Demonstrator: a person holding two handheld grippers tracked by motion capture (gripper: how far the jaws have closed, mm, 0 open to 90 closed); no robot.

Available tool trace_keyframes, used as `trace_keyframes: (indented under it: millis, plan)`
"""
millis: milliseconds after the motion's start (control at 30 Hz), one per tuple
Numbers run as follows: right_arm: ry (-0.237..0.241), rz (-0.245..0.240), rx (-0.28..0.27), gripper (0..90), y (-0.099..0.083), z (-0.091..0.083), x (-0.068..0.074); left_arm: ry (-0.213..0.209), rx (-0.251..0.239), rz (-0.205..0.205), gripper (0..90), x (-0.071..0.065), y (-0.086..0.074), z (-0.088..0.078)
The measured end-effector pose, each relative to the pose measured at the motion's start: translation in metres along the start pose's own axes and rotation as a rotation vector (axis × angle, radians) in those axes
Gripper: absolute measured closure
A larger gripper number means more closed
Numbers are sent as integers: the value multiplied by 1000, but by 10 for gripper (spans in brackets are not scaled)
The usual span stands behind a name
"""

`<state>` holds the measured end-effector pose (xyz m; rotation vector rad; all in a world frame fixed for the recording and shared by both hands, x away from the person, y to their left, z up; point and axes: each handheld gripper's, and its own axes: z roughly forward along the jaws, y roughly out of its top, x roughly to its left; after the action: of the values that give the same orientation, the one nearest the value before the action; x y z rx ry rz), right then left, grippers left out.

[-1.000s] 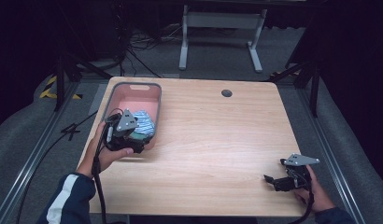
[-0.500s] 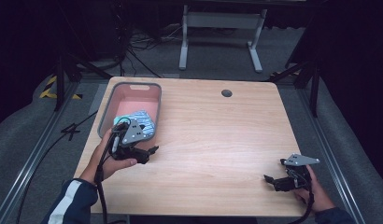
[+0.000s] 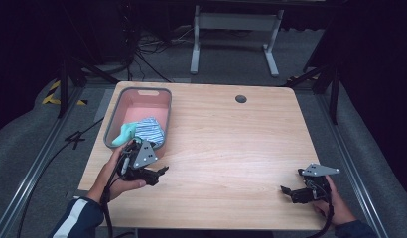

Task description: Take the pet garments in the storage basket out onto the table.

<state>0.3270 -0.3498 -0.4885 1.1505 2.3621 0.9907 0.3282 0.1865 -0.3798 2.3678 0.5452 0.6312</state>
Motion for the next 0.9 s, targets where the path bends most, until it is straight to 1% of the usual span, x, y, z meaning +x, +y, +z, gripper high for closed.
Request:
trace_keyframes:
  millis: [100,133,200,333,400,433,467,567,600,633,667,733,767,833,867,900]
  plan:
    - [0,0,0,7,0,0,0,-5,18,8,204,-4,-5,3]
    - [0,0,0,7,0,0,0,-2,43,18,198,-6,-9,5]
    - [0,0,0,7,0,0,0,-7,39,24,199,-7,-12,6]
    - [0,0,0,7,0,0,0,-16,76,36,197,-12,-20,10]
    - [-1,0,0,7,0,0,0,-14,89,35,197,-14,-24,11]
    - [-1,0,0,7,0,0,0,-14,94,42,196,-14,-26,11]
    - [-1,0,0,7,0,0,0,-18,97,34,196,-14,-28,11]
    - [-1,0,0,7,0,0,0,-22,109,34,196,-16,-35,12]
    - [-1,0,0,7,0,0,0,-27,114,26,195,-16,-37,12]
    - [-1,0,0,7,0,0,0,-26,118,30,193,-16,-40,13]
    - [-1,-1,0,7,0,0,0,-34,131,26,189,-17,-43,13]
    - [-1,0,0,7,0,0,0,-34,136,20,177,-16,-49,14]
    - [-1,0,0,7,0,0,0,-35,133,2,175,-16,-53,15]
    - [-1,0,0,7,0,0,0,-36,142,-17,175,-13,-59,17]
    - [0,0,0,7,0,0,0,-41,148,-23,173,-12,-61,17]
    - [-1,0,0,7,0,0,0,-49,144,-41,174,-10,-67,18]
